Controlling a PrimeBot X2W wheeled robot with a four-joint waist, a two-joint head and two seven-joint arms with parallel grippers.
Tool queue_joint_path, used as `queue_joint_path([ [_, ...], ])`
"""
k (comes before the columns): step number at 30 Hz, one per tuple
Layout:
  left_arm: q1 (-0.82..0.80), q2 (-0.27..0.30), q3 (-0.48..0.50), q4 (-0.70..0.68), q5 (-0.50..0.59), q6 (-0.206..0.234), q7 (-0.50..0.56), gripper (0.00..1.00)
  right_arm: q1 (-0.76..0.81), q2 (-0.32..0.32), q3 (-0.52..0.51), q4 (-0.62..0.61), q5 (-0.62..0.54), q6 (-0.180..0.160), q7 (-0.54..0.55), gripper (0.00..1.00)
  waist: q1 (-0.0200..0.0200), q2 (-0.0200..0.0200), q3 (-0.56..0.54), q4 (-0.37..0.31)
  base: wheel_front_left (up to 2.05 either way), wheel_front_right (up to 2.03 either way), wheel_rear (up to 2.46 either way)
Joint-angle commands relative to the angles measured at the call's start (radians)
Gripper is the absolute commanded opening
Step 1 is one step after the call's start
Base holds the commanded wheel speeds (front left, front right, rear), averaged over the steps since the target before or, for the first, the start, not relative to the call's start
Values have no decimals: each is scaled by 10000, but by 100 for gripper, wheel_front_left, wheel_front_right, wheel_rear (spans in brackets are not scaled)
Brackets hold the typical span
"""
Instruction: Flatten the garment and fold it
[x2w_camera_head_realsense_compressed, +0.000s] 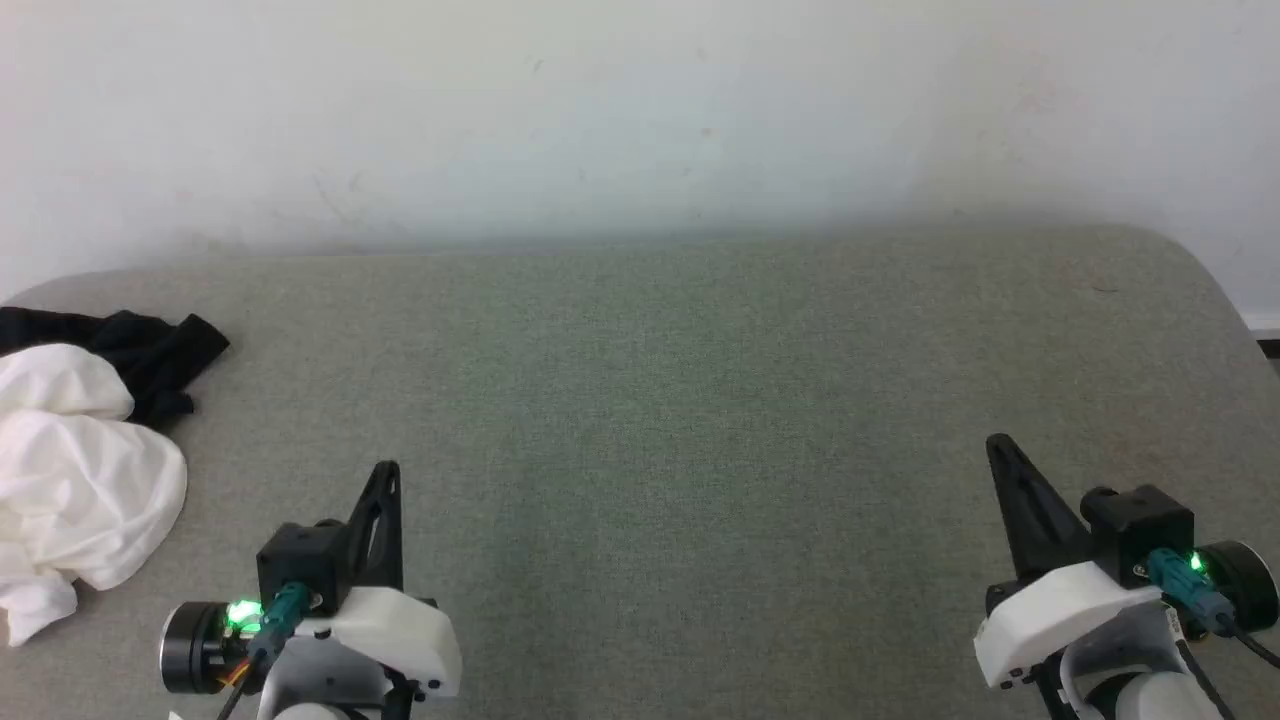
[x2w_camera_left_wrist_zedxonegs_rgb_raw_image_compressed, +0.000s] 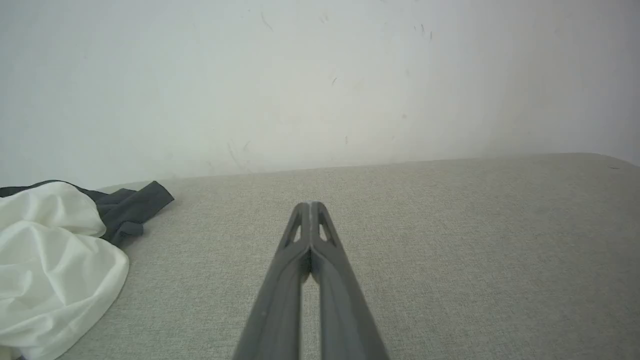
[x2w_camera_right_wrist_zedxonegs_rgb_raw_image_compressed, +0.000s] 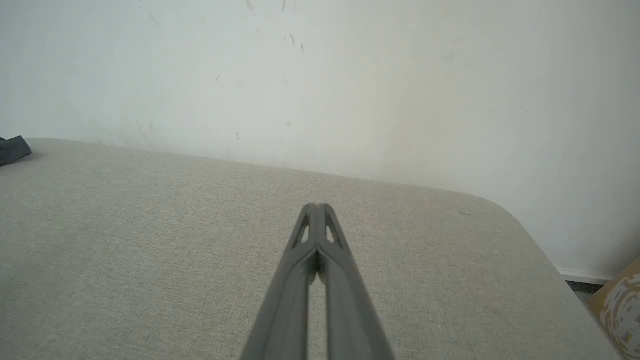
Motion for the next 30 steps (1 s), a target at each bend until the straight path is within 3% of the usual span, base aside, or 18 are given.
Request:
queue_joint_path([
  [1, -121, -32, 45, 22, 51, -83, 1, 0, -88, 34, 3, 12, -76, -7, 7, 0, 0, 0, 0, 0, 0, 0, 0],
  [30, -121, -32, 45, 22, 51, -83, 1, 0, -88, 34, 3, 12, -76, -7, 7, 0, 0, 0, 0, 0, 0, 0, 0],
])
